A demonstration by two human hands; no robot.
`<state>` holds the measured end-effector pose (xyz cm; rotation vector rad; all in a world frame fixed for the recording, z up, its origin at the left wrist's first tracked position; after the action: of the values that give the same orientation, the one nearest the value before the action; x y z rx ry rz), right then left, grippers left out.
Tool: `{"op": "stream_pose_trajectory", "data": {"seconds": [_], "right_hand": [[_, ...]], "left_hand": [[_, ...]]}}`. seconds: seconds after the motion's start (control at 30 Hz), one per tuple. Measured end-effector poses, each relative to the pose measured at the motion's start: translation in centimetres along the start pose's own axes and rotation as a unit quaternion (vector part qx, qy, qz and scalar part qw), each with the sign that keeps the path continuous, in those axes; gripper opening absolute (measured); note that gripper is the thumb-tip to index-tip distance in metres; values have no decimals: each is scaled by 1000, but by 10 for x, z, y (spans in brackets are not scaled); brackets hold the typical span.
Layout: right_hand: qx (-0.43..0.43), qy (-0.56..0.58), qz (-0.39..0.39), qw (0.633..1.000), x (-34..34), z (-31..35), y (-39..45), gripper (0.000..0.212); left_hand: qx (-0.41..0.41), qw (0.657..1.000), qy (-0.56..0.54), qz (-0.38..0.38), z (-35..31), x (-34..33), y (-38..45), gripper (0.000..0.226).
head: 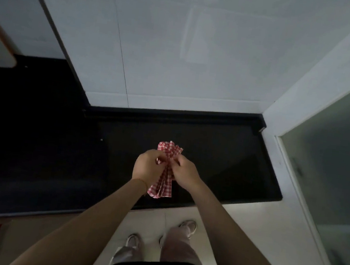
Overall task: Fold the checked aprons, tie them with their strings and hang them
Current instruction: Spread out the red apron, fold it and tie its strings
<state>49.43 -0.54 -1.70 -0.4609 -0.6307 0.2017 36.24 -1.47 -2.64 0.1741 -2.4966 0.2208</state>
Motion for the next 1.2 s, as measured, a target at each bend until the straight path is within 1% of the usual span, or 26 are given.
{"op": "stream_pose_trajectory", "data": {"seconds": [0.07, 0.13, 0.3, 0.37, 0.5, 0.6, 0.7, 0.8, 0.87, 0.97, 1.07, 1.13, 1.2], "right_hand": [[3, -6, 8, 1000, -2, -6, 6, 19], [17, -11, 14, 1000, -2, -8, 7, 18], [24, 10, 29, 999, -4, -11, 8, 13], [13, 42, 39, 998, -6, -12, 10, 15], [-40, 134, 58, 988, -2, -14, 14, 20], [-61, 149, 66, 985, -1, -14, 16, 24], [-46, 141, 67, 987, -3, -13, 16, 26], [-36, 144, 57, 987, -4, -12, 17, 19], [-37, 132, 44, 990, -4, -13, 20, 17], [-45, 127, 31, 990, -4, -14, 22, 17], [-32, 86, 30, 995, -4, -14, 24, 24], [-30, 56, 22, 998, -2, -14, 25, 23], [-41, 57, 22, 997, -2, -16, 26, 21]], "left_hand": [[-5, 999, 27, 17, 3, -10, 6, 11], [10, 999, 29, 36, 6, -14, 11, 14], [67, 995, -27, 66, 15, -20, 20, 13], [86, 992, -28, 83, 16, -21, 22, 14], [68, 986, 6, 154, 13, -19, 26, 21], [37, 980, 30, 193, 10, -16, 26, 24], [19, 982, 41, 181, 11, -15, 28, 15], [35, 987, 24, 152, 13, -14, 28, 13], [27, 988, 37, 149, 15, -16, 28, 10], [24, 987, 54, 149, 16, -17, 29, 17], [23, 985, 43, 168, 18, -16, 31, 18], [23, 979, 41, 198, 20, -16, 34, 18], [20, 974, 51, 222, 20, -16, 36, 16]]}}
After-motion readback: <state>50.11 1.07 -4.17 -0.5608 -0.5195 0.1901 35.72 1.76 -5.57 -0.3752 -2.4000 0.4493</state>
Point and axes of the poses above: each hand's wrist, its own y-axis towards the middle knuckle, its own x-axis out of the back of the hand, z = x × y, the point moved 4 cm from there along y, towards the middle knuckle, and after that the axes turned 6 degrees about -z, right-handed, at the moved point
